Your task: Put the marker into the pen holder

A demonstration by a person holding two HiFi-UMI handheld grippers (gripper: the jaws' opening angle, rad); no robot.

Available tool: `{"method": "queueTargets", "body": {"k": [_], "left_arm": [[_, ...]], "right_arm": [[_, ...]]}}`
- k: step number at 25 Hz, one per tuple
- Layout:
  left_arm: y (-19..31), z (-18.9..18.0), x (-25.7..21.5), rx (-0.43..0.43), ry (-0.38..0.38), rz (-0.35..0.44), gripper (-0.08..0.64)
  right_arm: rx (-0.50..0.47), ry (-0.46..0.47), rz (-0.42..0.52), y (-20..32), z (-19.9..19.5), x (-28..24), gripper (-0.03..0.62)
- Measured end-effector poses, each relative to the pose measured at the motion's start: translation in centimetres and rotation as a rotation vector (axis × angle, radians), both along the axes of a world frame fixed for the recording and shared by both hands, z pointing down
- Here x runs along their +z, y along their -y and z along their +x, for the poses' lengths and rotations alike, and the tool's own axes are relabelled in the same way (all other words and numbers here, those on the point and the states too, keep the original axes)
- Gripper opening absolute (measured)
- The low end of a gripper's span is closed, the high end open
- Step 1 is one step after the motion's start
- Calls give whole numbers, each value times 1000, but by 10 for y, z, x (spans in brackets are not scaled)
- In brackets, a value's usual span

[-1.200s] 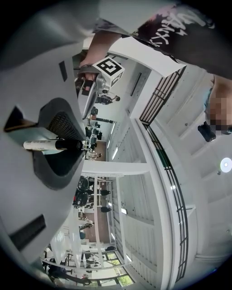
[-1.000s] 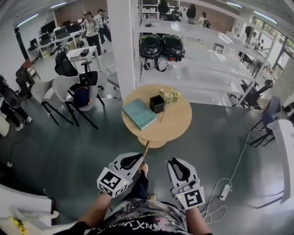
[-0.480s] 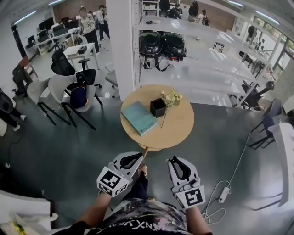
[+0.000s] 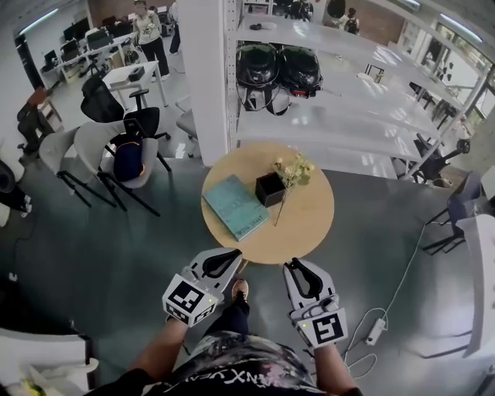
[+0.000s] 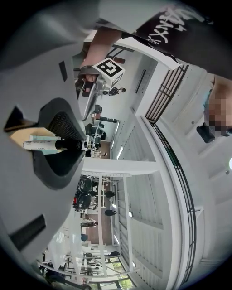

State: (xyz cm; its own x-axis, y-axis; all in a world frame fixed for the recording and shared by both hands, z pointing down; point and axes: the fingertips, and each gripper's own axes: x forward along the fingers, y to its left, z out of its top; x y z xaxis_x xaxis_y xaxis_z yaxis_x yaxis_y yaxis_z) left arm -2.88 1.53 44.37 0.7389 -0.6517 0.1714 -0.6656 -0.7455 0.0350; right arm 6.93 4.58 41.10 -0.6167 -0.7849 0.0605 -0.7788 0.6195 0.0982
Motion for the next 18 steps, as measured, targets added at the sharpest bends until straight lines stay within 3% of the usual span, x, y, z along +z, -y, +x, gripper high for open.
{"method": "queueTargets", "body": {"k": [8,18], "left_arm": [[63,1,13,1,-3,-35,26],[129,-4,-3,18,-16,-48,26]], "right_arm": [[6,-23,-28,67,-1,3,67],[22,-26,-31,135,-11,-13,67]]}}
